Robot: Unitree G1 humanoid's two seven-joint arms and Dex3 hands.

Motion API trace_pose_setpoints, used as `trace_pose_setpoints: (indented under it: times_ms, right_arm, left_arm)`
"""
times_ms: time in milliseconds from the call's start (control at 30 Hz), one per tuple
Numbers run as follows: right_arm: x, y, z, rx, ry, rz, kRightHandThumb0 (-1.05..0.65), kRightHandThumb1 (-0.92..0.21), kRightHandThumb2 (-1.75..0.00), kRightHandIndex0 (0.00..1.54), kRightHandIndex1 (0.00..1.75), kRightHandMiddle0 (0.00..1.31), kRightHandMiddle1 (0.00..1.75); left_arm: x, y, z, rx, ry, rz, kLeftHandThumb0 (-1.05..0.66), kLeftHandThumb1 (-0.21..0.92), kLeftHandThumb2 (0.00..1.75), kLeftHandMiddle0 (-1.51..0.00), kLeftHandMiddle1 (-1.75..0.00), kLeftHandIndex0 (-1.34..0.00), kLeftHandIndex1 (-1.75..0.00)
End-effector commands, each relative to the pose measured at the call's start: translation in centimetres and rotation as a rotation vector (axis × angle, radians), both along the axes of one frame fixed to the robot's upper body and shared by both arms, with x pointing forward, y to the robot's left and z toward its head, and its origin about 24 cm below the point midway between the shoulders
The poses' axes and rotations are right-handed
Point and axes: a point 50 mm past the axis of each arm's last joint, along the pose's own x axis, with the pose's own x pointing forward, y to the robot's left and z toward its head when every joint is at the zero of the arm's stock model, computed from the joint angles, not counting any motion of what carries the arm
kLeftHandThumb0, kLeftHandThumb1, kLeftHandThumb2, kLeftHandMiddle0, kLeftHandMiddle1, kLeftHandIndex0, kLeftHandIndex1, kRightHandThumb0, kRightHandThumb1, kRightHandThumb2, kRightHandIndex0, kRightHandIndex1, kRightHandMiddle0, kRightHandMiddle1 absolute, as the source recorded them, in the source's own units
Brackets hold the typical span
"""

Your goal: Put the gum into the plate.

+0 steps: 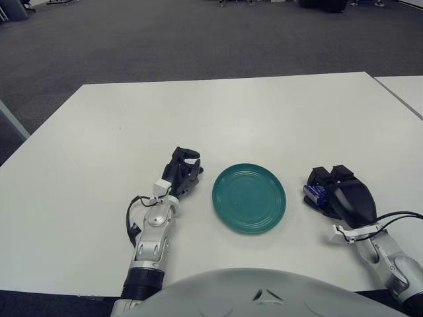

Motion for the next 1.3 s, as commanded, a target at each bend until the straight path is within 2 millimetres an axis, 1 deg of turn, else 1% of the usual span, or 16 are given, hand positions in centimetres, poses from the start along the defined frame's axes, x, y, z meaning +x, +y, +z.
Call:
trace_pose_setpoints:
  times_ms: [0, 67, 200, 267, 333, 433, 533, 667, 800, 933, 1067, 1267]
  right_arm:
    - [1.5, 0.9, 1.3, 0.008, -0.031, 0.029, -0.46, -0.91, -0.68, 1.16, 1.75, 0.91, 1.75]
    - [2.0, 1.3, 2.3, 0.008, -0.06, 0.042, -0.46, -0.9, -0.68, 1.16, 1.75, 0.91, 1.75]
    - [3.1, 2.6, 5.3, 0.002, -0.129, 0.091, -0.46, -0.9, -0.68, 1.18, 1.75, 0.93, 1.75]
    - [3.5, 3.5, 6.6, -0.006, -0.163, 0.129, -0.46, -0.89, -0.68, 1.19, 1.75, 0.93, 1.75]
    - [3.7, 4.3, 7.6, -0.012, -0.179, 0.155, -0.45, -0.89, -0.68, 1.19, 1.75, 0.93, 1.75]
    - [3.9, 5.3, 8.5, -0.014, -0.182, 0.181, -0.45, -0.87, -0.7, 1.19, 1.75, 0.93, 1.75]
    - [4.0, 6.1, 8.5, -0.017, -0.176, 0.202, -0.44, -0.85, -0.72, 1.18, 1.75, 0.93, 1.75]
    - [3.9, 9.2, 6.9, -0.021, -0.12, 0.28, -0.44, -0.82, -0.76, 1.15, 1.75, 0.9, 1.75]
    - [3.7, 11.0, 6.3, -0.028, -0.097, 0.332, -0.43, -0.81, -0.79, 1.13, 1.75, 0.87, 1.75]
    - [3.4, 12.3, 5.8, -0.043, -0.11, 0.382, -0.44, -0.8, -0.8, 1.14, 1.75, 0.83, 1.75]
    - [3.2, 13.2, 5.7, -0.054, -0.109, 0.419, -0.44, -0.8, -0.82, 1.15, 1.75, 0.8, 1.75]
    - [2.4, 14.6, 5.8, -0.054, -0.085, 0.464, -0.45, -0.8, -0.83, 1.16, 1.75, 0.85, 1.75]
  left_arm:
    - [-0.1, 0.3, -0.7, 0.01, 0.042, -0.004, -0.36, 0.92, 0.53, -0.4, -1.43, -0.2, -1.75]
    - [-0.1, 0.3, -0.7, 0.012, 0.041, -0.006, -0.36, 0.92, 0.53, -0.4, -1.46, -0.2, -1.75]
    - [-0.1, 0.3, -0.7, 0.018, 0.04, -0.014, -0.36, 0.92, 0.52, -0.4, -1.51, -0.2, -1.75]
    - [0.0, 0.2, -0.7, 0.02, 0.038, -0.017, -0.36, 0.92, 0.52, -0.39, -1.53, -0.2, -1.75]
    - [0.0, 0.1, -0.7, 0.02, 0.039, -0.017, -0.36, 0.92, 0.52, -0.39, -1.55, -0.2, -1.75]
    - [0.1, 0.0, -0.7, 0.016, 0.04, -0.013, -0.36, 0.92, 0.52, -0.4, -1.57, -0.2, -1.75]
    - [0.1, -0.1, -0.8, 0.011, 0.041, -0.007, -0.36, 0.92, 0.52, -0.4, -1.58, -0.2, -1.75]
    - [0.0, -0.5, -0.7, 0.018, 0.035, -0.005, -0.36, 0.92, 0.52, -0.4, -1.57, -0.2, -1.75]
    - [-0.1, -0.9, -0.6, 0.031, 0.028, -0.008, -0.36, 0.92, 0.52, -0.39, -1.58, -0.2, -1.75]
    - [-0.2, -1.2, -0.7, 0.043, 0.024, -0.009, -0.36, 0.92, 0.52, -0.4, -1.61, -0.2, -1.75]
    - [-0.3, -1.4, -0.8, 0.047, 0.023, -0.005, -0.36, 0.92, 0.52, -0.42, -1.62, -0.2, -1.75]
    - [-0.3, -1.6, -0.8, 0.039, 0.022, 0.002, -0.36, 0.92, 0.53, -0.4, -1.66, -0.2, -1.75]
